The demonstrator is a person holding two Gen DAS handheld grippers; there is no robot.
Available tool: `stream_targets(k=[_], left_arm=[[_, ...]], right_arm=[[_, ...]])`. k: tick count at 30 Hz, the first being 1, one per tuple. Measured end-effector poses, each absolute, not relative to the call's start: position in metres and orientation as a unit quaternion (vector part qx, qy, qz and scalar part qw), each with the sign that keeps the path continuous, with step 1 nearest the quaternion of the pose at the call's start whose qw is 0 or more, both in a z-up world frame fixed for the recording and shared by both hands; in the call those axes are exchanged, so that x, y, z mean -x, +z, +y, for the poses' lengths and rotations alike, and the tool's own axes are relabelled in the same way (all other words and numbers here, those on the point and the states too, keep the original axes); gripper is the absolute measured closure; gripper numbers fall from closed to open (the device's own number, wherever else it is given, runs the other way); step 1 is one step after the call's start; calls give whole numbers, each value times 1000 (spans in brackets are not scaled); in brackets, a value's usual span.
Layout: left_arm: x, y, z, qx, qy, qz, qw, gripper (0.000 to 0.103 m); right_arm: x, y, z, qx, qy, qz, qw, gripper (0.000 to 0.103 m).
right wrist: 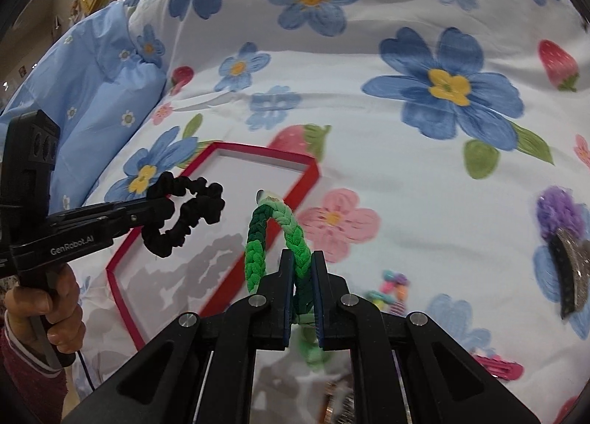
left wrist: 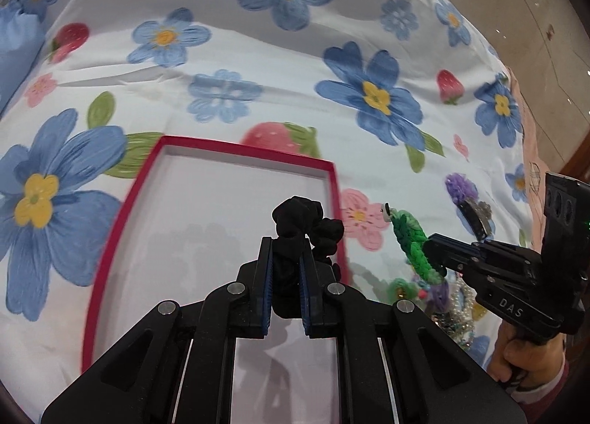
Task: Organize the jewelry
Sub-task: 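Carry both items into the red tray and open both tools to release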
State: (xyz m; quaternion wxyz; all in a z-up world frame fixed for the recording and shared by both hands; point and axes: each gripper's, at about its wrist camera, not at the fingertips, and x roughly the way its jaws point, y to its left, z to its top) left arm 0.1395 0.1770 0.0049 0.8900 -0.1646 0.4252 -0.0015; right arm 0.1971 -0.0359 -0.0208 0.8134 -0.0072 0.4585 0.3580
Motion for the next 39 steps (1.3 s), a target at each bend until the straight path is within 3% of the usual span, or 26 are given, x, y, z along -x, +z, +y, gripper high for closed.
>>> stream_targets(k=[14,28,32,39], left_arm=[[-150,-17,237,190,41,422,886,93],[-177,-67,253,201,57,474,856,91],[-178,-71,252,191,64,480,854,87],[-173,-63,252,181,75,475,858,63]], right_arm=[[-211,-32,58,31,394,460,795,94],[-230,-72,101,84,379,490,781,94],[-230,-79,103,92,375,495,778,93],[-230,-76,103,88,379,496,776,85]])
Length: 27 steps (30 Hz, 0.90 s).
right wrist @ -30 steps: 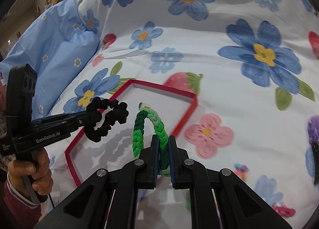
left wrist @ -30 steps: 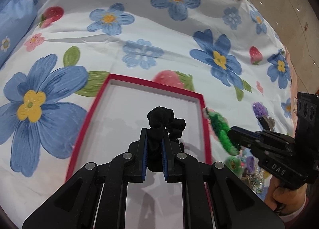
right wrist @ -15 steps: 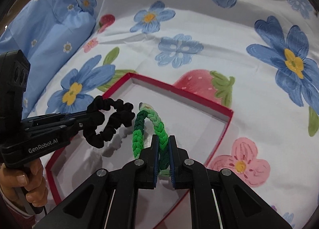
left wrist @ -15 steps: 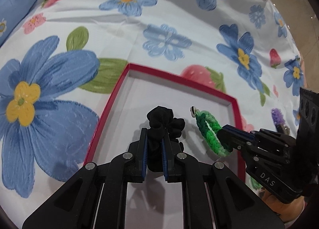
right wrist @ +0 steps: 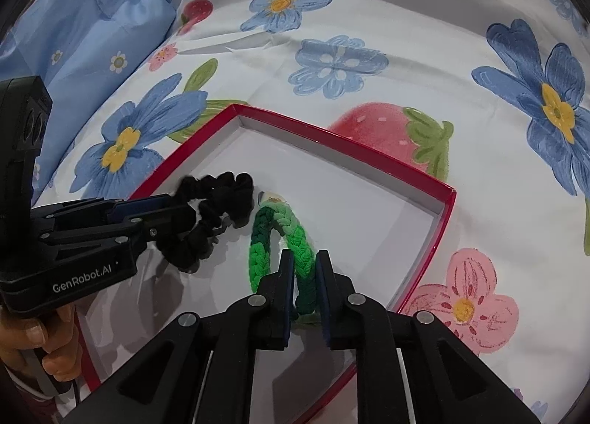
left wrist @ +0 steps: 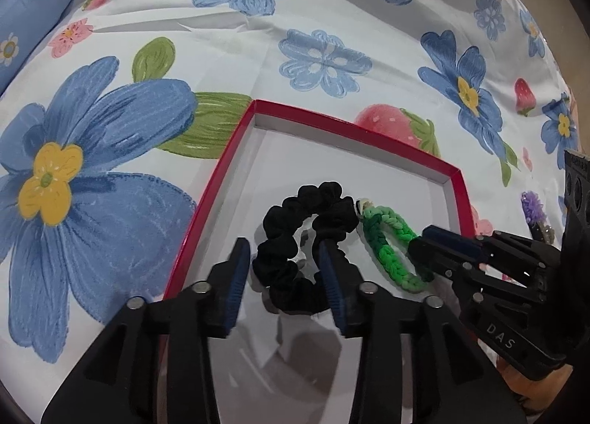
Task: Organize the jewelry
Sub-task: 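Carry both items into the red tray and open both tools to release, then move both open tools back over the jewelry pile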
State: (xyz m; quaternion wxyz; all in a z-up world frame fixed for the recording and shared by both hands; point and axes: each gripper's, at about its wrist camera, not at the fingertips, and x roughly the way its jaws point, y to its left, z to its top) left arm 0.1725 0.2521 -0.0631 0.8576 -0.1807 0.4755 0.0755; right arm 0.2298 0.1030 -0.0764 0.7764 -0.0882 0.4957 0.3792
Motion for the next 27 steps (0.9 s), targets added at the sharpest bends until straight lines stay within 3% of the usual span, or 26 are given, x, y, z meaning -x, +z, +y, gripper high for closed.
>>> stream_targets(k=[1,3,15,17,19,23,25,27], left_arm=[[-171,-61,252,180,77,474,858,63],[-168,-57,253,180,80,473,859,60],[-120,-15,231,202,76,429,877,50],[-112,-9,221,203,73,420,881,45],[-106,-5,212,204,66,416,884,40],[-99,0,187,197,44,416,887,39],[-96,2,176,191,34,417,888,38],[-94,3,165,186,25,419,889,37]], right_arm=[[-230,-75,102,86,377,494,779,73],[-229,-70,99,80,377,487,784,62],[-204,-24,44,8,379,448,810,63],[-198,-18,27,-11,375,443,814,63],[-193,-13,12,-24,370,438,819,59],[-182,-8,-21,-41,356,434,827,50],[-178,-7,-37,-49,348,435,829,40],[-174,-6,-54,-54,338,433,834,39]])
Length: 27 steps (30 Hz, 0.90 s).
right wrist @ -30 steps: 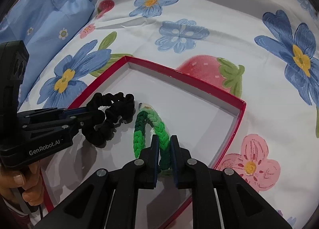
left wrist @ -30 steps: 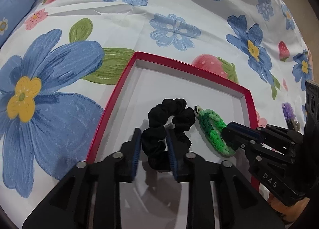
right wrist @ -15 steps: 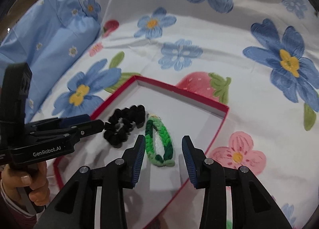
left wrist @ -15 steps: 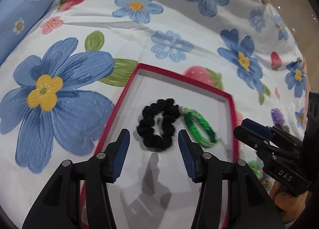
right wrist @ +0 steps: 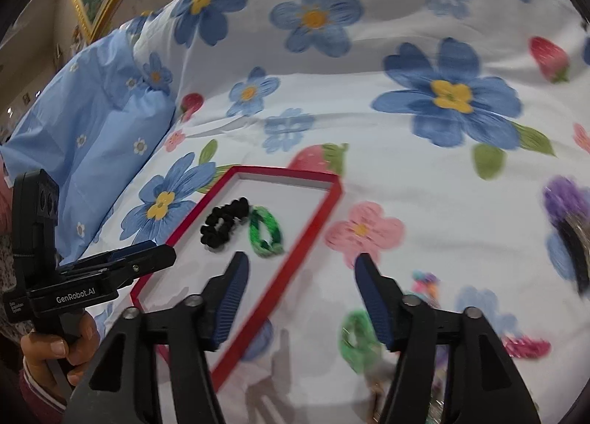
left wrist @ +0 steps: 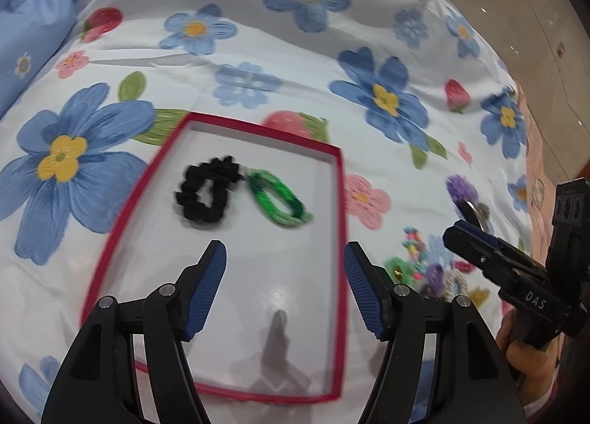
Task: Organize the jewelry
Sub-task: 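Move both open tools back over the jewelry pile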
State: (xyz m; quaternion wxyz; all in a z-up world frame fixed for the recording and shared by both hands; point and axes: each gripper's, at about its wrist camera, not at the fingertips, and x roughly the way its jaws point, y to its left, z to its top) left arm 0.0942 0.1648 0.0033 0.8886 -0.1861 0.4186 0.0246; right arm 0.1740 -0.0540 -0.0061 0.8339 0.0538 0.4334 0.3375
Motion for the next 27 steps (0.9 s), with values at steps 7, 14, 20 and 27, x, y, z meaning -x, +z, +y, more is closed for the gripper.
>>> stream_targets(k=[7,14,20,27], left_arm=[[-88,7,129,168,-12,425,889,36],[-87,8,102,160,-32,431,887,35],[-85,4,79,145,-49,440,885,35],[-90,-8,55,130,-65,455,878,35]], right_arm=[[-157,-2,-115,-71,292,427,853,39],[-143,-2,-151,-81,263,426,862,39],[-131,-6,-178,-91,239,427,867,39],[-117,-14,-207,-80,208,430,875,39]])
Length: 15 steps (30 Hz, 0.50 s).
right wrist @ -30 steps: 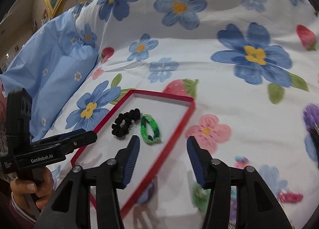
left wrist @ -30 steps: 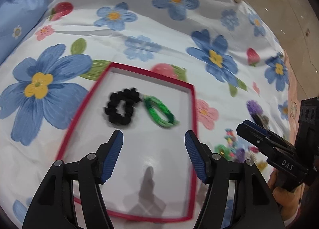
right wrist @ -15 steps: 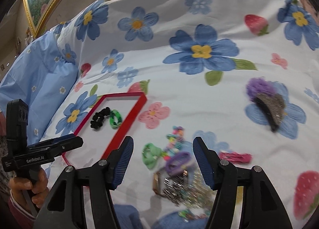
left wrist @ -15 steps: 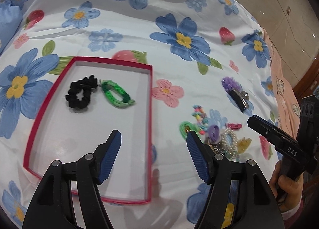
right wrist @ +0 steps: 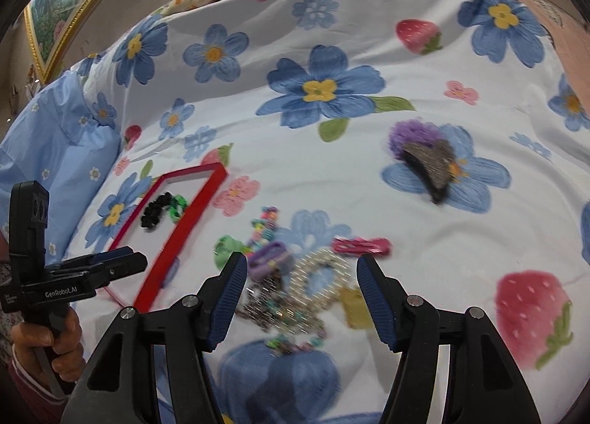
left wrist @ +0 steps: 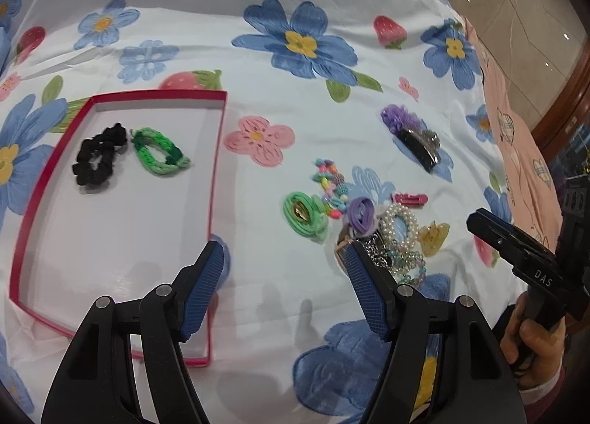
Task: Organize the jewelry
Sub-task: 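Move both open tools back over the jewelry pile, then grasp the light green hair tie with the left tool while the right tool grasps the yellow claw clip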
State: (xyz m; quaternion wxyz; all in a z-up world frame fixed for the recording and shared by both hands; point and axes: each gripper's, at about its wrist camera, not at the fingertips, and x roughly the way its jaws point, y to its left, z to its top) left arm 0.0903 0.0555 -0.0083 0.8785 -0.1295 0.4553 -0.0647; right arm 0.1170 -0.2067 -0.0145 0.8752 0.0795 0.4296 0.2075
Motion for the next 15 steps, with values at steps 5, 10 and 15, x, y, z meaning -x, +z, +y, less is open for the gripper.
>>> stream_targets(k=[5,10,15], left_arm=[[-97,-20,43,118,-69,466,874,35],[-107,-26,31,95,-74,468,876,35],[-123,-32,22,78,-81,469,876,44]], right_arm=[[-108,-33,-224,-69,181,441,877,39],[-110,-55,-226,-75,183,460,866,39],[-113,-62,-220,-69,192,460,864,39]])
